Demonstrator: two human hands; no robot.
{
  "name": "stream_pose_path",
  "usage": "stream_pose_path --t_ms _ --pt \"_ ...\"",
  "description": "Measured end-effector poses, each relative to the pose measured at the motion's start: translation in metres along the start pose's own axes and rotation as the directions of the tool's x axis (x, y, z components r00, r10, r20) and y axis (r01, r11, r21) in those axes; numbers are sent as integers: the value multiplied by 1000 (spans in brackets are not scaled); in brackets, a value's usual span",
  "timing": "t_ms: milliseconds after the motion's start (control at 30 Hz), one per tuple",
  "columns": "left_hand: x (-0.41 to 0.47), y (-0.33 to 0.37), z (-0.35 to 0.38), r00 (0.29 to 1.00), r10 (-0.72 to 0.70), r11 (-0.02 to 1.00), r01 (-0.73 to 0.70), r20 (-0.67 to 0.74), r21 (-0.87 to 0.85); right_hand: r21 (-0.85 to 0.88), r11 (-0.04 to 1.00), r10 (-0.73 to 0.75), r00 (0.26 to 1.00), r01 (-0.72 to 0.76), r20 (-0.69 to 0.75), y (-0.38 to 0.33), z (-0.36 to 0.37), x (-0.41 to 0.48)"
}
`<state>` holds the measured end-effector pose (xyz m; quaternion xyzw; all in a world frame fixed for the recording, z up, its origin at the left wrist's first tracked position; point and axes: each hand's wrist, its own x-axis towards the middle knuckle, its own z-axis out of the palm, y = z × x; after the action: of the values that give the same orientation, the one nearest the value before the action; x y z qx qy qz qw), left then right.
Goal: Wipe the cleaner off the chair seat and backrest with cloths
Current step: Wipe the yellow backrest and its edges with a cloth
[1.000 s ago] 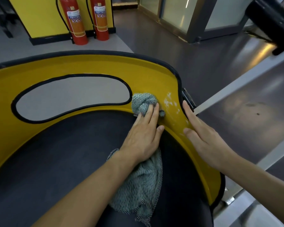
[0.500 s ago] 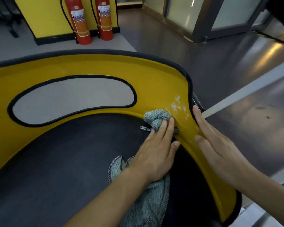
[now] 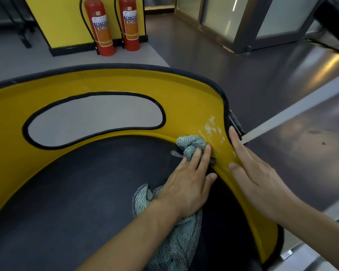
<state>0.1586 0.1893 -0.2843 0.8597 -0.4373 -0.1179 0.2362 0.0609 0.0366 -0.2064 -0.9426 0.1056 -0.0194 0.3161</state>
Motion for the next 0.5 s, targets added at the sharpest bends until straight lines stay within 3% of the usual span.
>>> stream_pose_path --t_ms 167,367,500 --pt "19 6 -22 973 -44 992 17 -227 -121 41 999 -24 1000 25 -13 4 1 1" --pt "0 -2 0 1000 12 1000 -13 13 18 43 999 1 1000 -1 11 3 1 0" --pt "5 -18 -13 999 44 986 -40 -25 159 29 1000 8 1000 -9 18 1 0 0"
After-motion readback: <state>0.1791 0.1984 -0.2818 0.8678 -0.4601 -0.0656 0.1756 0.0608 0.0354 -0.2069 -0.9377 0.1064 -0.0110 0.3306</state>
